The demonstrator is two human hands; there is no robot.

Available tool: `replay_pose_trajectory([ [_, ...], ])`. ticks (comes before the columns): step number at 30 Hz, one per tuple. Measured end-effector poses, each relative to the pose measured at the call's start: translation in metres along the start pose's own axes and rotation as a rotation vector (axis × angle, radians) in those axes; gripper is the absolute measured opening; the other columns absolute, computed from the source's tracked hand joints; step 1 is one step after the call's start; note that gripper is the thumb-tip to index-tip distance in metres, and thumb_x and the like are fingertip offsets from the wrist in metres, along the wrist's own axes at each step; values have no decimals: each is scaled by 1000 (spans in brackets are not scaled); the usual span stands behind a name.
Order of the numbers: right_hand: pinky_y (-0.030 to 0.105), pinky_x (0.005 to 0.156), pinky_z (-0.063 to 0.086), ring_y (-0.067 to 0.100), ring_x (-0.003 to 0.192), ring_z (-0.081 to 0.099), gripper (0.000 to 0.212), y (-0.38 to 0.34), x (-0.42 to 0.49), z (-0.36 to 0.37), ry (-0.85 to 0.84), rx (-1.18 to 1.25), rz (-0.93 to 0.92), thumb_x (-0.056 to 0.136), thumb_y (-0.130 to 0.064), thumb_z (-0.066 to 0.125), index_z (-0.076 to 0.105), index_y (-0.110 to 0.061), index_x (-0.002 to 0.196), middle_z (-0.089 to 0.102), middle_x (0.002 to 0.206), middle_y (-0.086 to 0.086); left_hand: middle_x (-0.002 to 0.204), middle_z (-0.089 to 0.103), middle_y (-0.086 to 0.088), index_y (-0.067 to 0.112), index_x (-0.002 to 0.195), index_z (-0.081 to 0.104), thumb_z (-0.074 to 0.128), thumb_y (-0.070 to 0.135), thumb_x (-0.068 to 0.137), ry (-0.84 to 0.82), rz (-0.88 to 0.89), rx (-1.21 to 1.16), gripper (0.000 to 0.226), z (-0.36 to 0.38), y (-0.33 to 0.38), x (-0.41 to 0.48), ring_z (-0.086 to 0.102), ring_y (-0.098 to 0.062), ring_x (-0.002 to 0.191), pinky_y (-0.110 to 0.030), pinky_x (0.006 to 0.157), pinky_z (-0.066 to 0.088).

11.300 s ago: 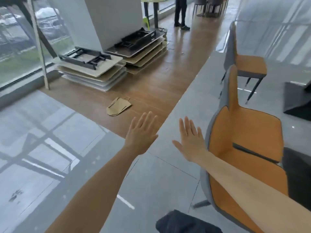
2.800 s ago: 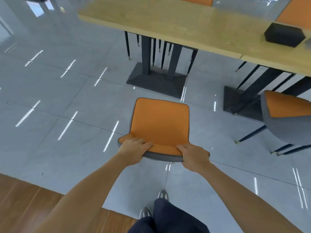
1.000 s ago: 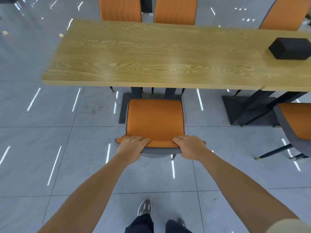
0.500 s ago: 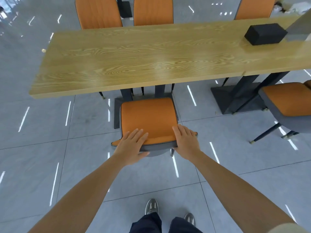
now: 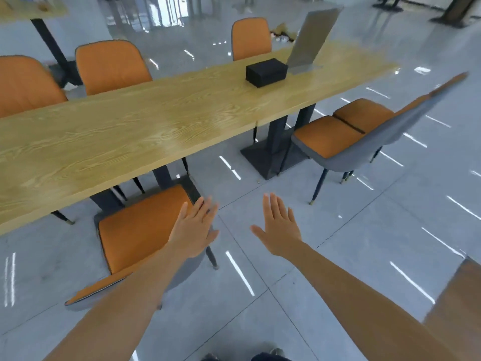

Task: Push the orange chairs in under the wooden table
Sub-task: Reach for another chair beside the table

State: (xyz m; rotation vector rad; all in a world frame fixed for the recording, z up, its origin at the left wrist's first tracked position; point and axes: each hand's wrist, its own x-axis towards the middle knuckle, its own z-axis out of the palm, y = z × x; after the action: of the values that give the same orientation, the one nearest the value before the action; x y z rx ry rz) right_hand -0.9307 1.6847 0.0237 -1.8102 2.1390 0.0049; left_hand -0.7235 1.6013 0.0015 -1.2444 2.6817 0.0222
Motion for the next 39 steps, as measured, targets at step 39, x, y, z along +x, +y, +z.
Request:
replay_pose_trajectory([
  [39,42,118,-2,27,144,-15,83,626,205,-235,98,65,440,95,-50,33,-22,-10,142,-22,155,10,159,-1,-8,21,147,-8,31,61,90,118,409,-53,80,-154,467,640,1,-29,146,-48,117,7],
])
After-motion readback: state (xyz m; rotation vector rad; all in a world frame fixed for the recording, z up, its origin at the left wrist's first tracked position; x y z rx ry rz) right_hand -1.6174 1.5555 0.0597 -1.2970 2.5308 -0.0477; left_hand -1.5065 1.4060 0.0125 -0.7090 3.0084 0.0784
